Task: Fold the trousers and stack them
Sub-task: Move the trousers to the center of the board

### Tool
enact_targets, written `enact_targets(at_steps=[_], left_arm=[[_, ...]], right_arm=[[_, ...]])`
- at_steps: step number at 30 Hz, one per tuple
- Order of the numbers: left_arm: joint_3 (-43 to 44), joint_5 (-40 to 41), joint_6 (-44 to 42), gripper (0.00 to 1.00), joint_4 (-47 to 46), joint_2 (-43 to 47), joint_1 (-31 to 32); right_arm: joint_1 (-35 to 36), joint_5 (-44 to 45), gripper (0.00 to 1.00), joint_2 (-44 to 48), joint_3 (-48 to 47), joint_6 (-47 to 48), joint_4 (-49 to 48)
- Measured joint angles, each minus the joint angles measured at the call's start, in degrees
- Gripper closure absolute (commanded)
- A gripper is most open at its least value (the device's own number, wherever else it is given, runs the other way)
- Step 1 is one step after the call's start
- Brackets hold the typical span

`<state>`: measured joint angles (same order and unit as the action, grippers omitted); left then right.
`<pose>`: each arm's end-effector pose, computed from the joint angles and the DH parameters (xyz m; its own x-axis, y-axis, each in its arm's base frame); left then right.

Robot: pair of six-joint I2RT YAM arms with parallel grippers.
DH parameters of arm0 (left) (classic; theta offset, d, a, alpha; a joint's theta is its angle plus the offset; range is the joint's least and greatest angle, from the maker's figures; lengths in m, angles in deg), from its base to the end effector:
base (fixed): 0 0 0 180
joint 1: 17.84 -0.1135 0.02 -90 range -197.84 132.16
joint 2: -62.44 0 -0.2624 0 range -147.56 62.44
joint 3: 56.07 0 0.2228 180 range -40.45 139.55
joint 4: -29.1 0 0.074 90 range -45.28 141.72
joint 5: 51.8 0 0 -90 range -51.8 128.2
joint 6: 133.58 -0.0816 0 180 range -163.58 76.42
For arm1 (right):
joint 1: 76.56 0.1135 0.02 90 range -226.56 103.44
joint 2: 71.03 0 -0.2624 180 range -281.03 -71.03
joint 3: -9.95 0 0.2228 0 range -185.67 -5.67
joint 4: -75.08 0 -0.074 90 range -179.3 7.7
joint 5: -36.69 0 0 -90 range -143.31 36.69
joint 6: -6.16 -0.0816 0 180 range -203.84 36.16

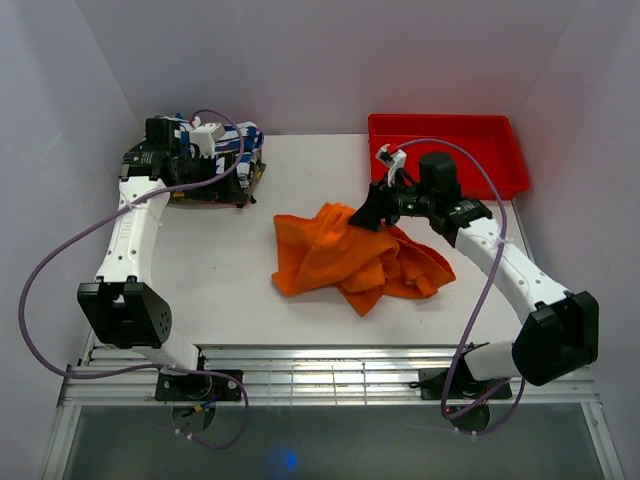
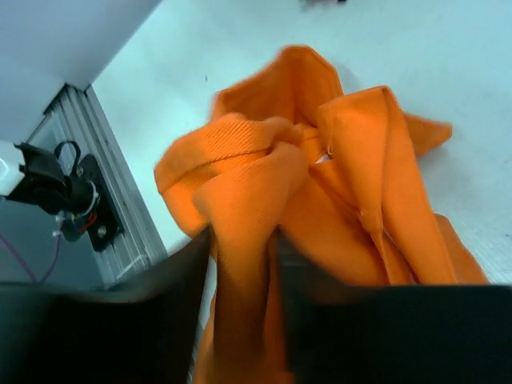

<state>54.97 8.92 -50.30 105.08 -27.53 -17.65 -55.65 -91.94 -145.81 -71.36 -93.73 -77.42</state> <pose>0.3111 -0.0409 0.3372 -0.7794 0.1047 -0.6177 0.3778 0.8650 -0.3302 0.2631 0.1550 0.3427 -0.4708 -0.0362 -0.8815 -0.7537 0.5359 0.3805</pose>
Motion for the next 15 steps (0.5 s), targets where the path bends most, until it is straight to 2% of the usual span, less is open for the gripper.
enact_targets(at_steps=[3,9,10,11,13,15], left_arm=[[-1.81,-0.52,-0.74,0.02,0.0,0.85,0.0],[-8.07,-4.55,-5.4,0.02,0.39,0.98,-0.02],[-9.86,-5.81,-7.04,0.02,0.63,0.9,-0.02],[-12.57,-7.23,-9.46,0.02,1.09,0.85,-0.02],[-17.46,-8.83,-14.62,0.02,1.07,0.92,-0.02],[-22.05,-8.79,-17.92,0.03,1.77,0.72,0.0]], right_arm=[[3.19,1.57,0.22,-4.31,-0.22,3.54,1.95],[1.86,9.44,0.21,-4.66,-7.13,15.78,11.85],[1.07,11.58,0.16,-4.04,-8.59,19.41,13.64],[0.68,12.66,0.08,-3.56,-8.63,21.42,14.93],[-0.07,15.56,0.1,-3.61,-8.72,27.34,19.47],[0.28,15.58,0.1,-8.22,-13.27,32.15,25.05]])
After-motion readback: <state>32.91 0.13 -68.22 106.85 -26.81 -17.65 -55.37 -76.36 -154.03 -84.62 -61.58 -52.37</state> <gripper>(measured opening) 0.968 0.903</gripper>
